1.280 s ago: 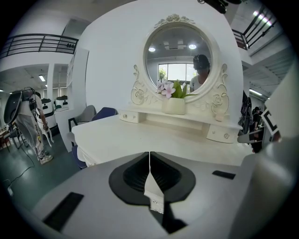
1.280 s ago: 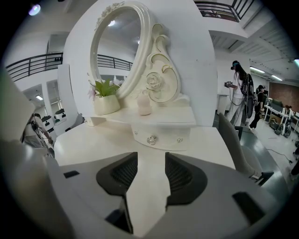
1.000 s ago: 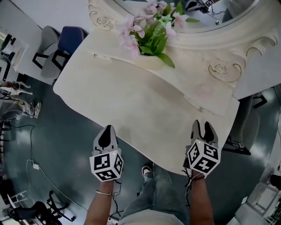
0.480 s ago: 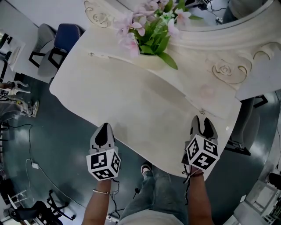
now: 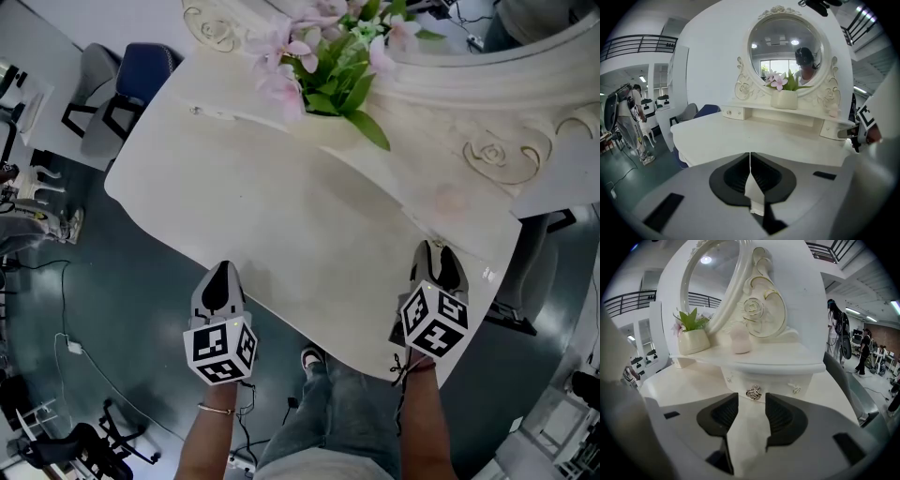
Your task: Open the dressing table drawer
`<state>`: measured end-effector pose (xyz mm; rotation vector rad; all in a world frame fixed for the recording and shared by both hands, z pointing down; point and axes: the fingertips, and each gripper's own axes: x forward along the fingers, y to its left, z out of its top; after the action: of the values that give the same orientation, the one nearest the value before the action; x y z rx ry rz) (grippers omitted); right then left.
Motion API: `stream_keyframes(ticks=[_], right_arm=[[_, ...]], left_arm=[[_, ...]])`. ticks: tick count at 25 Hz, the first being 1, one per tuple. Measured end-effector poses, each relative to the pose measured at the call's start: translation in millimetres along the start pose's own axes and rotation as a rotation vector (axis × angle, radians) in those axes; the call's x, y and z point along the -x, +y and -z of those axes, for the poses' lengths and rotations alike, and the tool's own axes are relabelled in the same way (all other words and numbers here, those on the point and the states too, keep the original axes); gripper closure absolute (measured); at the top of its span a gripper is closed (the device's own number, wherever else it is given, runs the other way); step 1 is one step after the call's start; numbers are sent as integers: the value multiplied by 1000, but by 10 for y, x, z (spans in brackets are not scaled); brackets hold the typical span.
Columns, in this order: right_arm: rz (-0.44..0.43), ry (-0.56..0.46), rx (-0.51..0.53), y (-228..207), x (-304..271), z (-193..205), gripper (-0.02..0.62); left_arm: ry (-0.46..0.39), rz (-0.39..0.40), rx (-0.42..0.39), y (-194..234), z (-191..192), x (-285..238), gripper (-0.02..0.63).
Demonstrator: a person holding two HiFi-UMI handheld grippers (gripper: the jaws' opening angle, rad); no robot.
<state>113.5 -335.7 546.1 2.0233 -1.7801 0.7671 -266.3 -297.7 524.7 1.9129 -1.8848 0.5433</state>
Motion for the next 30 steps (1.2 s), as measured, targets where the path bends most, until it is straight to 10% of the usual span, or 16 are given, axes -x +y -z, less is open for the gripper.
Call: stream_keyframes(ticks=[30], right_arm=[[105,-23,-9,-37,-62,-58,492]], left_arm=[[6,11,-11,-21,-8,18,584]])
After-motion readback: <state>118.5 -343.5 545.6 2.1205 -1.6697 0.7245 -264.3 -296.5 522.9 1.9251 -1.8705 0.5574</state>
